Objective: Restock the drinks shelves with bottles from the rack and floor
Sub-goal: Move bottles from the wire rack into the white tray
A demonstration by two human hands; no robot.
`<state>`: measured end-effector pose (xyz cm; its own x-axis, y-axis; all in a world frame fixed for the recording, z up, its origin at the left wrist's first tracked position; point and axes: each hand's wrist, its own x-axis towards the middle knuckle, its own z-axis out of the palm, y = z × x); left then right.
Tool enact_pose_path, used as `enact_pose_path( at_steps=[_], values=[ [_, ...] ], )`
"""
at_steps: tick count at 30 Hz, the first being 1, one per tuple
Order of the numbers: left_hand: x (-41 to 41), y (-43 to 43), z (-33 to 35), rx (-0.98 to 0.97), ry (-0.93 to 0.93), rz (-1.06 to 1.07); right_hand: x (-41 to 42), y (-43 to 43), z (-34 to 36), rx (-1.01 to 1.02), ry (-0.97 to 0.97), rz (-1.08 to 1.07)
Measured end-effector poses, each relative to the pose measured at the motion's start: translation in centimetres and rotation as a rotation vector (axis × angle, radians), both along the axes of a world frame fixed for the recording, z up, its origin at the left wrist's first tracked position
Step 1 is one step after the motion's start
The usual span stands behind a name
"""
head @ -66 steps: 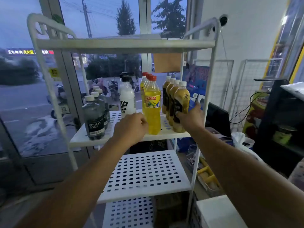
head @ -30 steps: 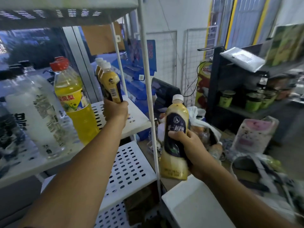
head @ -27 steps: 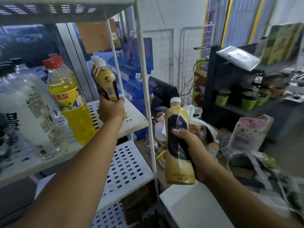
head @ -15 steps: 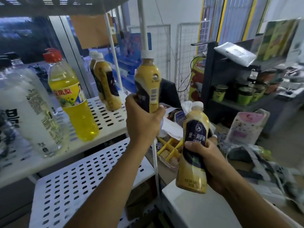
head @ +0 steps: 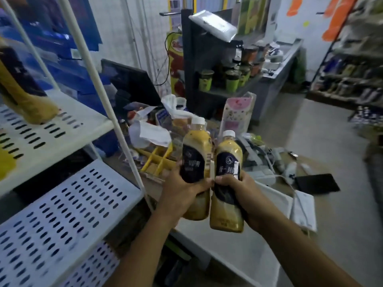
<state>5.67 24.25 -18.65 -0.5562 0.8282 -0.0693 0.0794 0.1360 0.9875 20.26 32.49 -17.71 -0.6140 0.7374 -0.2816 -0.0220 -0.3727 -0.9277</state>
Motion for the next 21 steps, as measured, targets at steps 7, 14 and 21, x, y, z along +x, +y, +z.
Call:
enact_pose_path(
  at_steps=[7, 14, 21],
  values=[
    [2.3, 3.0, -4.7, -0.198, 0.23, 0.151, 2.3, 3.2, -5.1, -0.073, -0.161, -0.097],
    [0.2, 5.3, -8.0, -0.507, 0.418, 0.133, 0.8, 3.5, -10.7, -0.249, -0.234, -0.196],
    [-2.2, 7.8, -12.1, -0.703, 0.59, -0.025, -2.5, 2.2, -15.1, -0.273, -0.379, -0.37]
  ],
)
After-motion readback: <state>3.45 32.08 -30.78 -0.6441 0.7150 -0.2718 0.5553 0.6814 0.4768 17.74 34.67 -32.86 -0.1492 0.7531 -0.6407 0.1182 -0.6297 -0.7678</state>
